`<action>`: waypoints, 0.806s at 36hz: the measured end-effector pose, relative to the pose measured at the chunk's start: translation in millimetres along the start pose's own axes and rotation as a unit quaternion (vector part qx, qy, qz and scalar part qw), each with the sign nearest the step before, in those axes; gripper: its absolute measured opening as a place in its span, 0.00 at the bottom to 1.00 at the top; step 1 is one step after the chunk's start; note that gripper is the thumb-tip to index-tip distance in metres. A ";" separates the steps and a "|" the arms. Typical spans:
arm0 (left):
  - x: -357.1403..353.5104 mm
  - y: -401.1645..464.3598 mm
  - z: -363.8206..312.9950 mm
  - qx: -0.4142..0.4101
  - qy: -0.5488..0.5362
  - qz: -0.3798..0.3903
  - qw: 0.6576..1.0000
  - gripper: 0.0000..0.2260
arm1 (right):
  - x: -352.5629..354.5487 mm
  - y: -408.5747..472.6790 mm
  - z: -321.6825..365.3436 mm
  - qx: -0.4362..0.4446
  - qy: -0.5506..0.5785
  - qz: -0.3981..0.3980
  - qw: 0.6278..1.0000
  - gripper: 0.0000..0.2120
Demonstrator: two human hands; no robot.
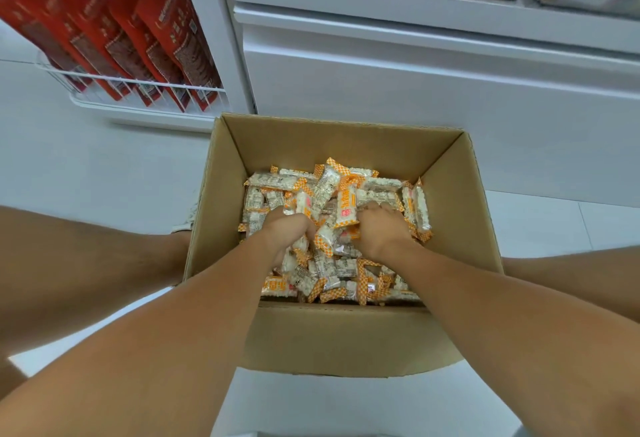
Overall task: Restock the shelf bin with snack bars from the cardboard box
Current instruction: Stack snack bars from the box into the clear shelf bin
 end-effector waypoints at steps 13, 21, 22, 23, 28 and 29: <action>2.3 -3.8 -0.2 -0.004 -0.038 -0.052 0.998 0.29 | -15.1 -7.6 13.1 0.077 -0.131 0.161 0.975 0.44; 6.8 -6.1 -5.1 -0.057 -0.027 -0.059 0.996 0.37 | 2.1 -1.5 3.3 0.124 -0.032 0.095 0.987 0.18; 6.6 -7.1 -6.6 -0.069 -0.019 -0.062 0.995 0.37 | 2.8 -1.6 3.6 0.117 -0.004 0.092 0.989 0.19; 6.8 -7.1 -7.4 -0.081 -0.012 -0.067 0.994 0.35 | 3.3 -2.3 4.7 0.112 0.027 0.093 0.989 0.22; 4.1 -0.3 -4.1 -0.078 0.011 -0.074 0.994 0.25 | -10.2 -3.2 18.0 0.090 0.012 0.126 0.988 0.28; 3.5 0.1 -3.4 -0.073 0.013 -0.077 0.994 0.29 | -15.1 -4.0 20.8 0.092 -0.008 0.138 0.986 0.29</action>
Point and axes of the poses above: each hand's wrist, its own y-axis towards the middle knuckle, its own x-axis out of the back of the hand, z = x × y, the point moved 5 cm from there along y, towards the middle knuckle, and after that the axes turned 1 degree about y, right-handed, at the moved point
